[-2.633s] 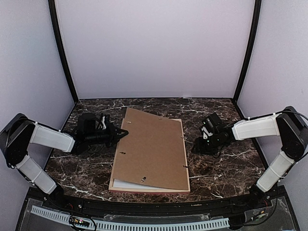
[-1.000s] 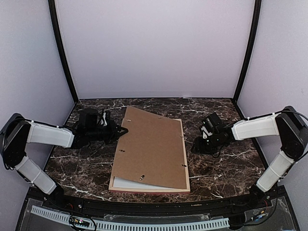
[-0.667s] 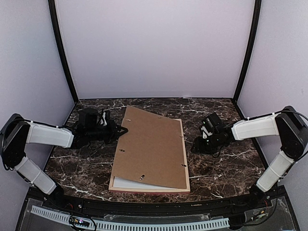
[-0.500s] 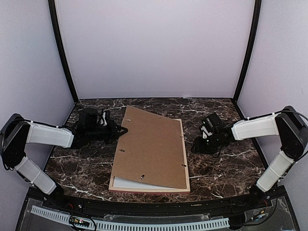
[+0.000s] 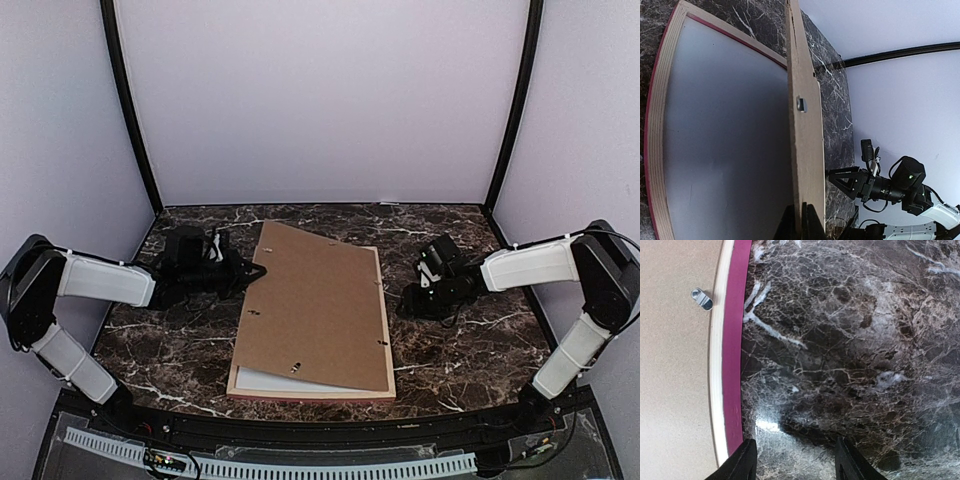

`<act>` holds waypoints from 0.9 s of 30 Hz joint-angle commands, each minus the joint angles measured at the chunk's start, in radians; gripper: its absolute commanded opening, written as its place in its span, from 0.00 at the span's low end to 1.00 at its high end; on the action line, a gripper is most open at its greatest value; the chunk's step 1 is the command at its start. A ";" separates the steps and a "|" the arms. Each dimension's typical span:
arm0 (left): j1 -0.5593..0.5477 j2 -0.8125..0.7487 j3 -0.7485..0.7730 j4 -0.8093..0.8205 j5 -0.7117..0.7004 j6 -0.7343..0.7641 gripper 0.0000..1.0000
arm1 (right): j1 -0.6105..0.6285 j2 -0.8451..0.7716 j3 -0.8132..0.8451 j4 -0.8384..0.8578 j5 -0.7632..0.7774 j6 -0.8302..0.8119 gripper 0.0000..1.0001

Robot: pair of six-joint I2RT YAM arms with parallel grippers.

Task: Put the photo into the frame
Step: Place the backboard on the frame body.

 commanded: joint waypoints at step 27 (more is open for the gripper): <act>0.006 0.018 -0.046 -0.069 -0.145 0.067 0.00 | 0.004 -0.010 0.033 -0.057 0.039 -0.026 0.74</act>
